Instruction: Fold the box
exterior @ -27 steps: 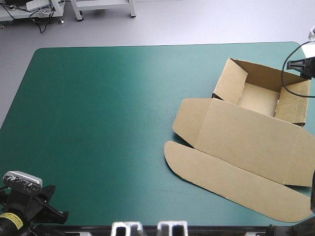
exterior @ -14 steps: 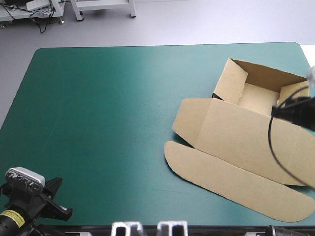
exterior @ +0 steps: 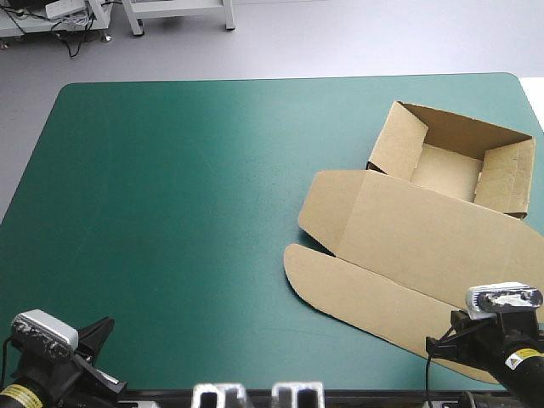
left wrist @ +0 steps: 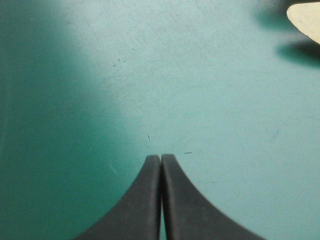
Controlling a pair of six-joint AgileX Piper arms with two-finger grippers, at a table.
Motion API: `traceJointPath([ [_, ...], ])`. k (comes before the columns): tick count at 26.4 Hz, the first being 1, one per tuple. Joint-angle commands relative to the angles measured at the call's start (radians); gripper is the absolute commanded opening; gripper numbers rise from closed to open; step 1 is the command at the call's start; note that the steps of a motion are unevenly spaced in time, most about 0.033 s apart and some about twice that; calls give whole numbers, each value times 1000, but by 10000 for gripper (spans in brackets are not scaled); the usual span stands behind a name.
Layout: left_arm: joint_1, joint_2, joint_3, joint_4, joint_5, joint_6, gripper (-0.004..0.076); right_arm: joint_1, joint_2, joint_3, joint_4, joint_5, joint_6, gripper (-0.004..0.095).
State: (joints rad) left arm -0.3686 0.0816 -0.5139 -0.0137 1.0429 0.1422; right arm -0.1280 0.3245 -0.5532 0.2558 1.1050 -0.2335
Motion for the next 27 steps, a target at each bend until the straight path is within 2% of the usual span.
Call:
traceJointPath([
  [1,-4,-11,-9,-14,-52,1,-10,3,-30,36,-3,-93,-11,47],
  [9,-4,-13,-9,-18,-19,-6,-10,3,-39,44,-8,-93,-11,46],
  [27,-4,-13,-9,-18,-15,-6,-10,3,-39,44,-8,-93,-11,25],
])
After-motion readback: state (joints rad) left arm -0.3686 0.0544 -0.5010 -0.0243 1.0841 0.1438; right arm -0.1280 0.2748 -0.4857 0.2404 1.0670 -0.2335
